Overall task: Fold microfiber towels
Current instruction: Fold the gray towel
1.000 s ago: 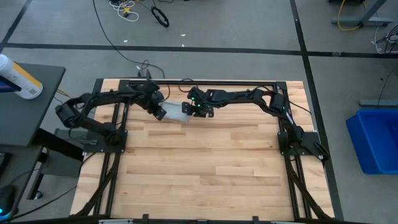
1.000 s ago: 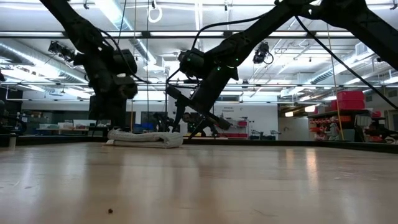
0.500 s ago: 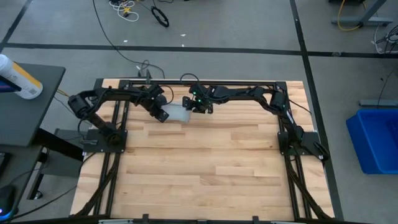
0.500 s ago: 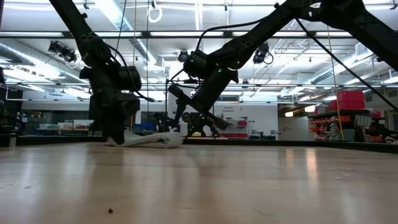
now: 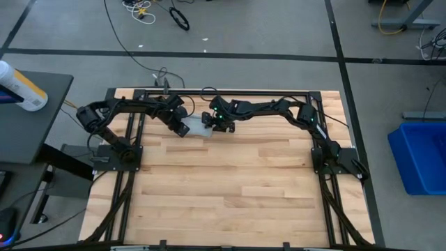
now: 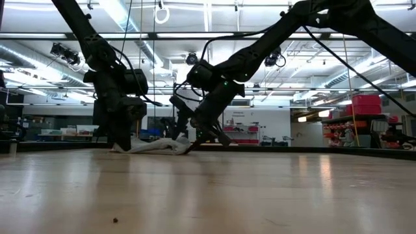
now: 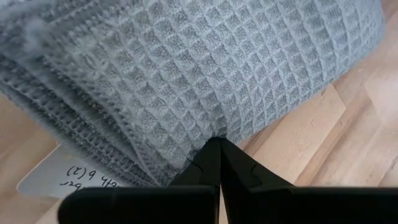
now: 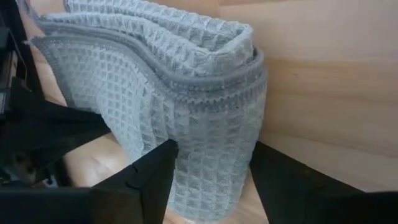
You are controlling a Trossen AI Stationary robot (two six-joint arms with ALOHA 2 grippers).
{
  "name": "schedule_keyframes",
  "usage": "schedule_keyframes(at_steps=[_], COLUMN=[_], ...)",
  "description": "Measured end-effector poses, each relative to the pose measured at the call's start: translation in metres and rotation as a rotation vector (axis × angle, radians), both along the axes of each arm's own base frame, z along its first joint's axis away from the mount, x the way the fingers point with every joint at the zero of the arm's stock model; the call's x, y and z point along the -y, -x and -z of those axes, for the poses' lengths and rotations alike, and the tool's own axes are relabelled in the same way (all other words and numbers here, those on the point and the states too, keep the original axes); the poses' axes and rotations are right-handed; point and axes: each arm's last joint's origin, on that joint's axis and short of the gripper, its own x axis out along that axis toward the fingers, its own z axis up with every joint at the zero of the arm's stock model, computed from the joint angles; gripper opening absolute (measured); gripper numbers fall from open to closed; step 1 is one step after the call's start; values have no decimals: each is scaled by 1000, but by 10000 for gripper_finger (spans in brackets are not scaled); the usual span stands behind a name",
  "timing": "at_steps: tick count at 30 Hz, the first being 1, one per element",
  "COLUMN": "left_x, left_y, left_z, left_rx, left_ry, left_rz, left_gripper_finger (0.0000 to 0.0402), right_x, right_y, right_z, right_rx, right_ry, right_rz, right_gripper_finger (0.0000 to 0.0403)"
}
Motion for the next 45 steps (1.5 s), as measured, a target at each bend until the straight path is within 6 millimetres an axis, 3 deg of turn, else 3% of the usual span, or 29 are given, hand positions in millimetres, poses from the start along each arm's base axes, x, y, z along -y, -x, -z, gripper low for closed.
schedule_keyframes(at_steps=[5, 12, 23, 32, 45], left_x=[0, 0, 0, 0, 1], left_y=[0, 0, 0, 0, 0], left_z=[0, 0, 0, 0, 0], left_rx=[0, 1, 3, 5, 12], left_ry=[-1, -1, 0, 3, 10], left_rz=[1, 3, 8, 10, 14], left_gripper_finger=[0, 0, 0, 0, 0], right_x=[1, -2, -10, -2, 5], right_y=[0, 0, 0, 2, -9], right_z=[1, 5, -12, -37, -51], right_rx=[-5, -21, 5, 86, 269], right_ry=[8, 18, 61, 111, 118], right_rz=[11, -3, -44, -56, 8], right_gripper_finger=[183, 21, 12, 12, 12])
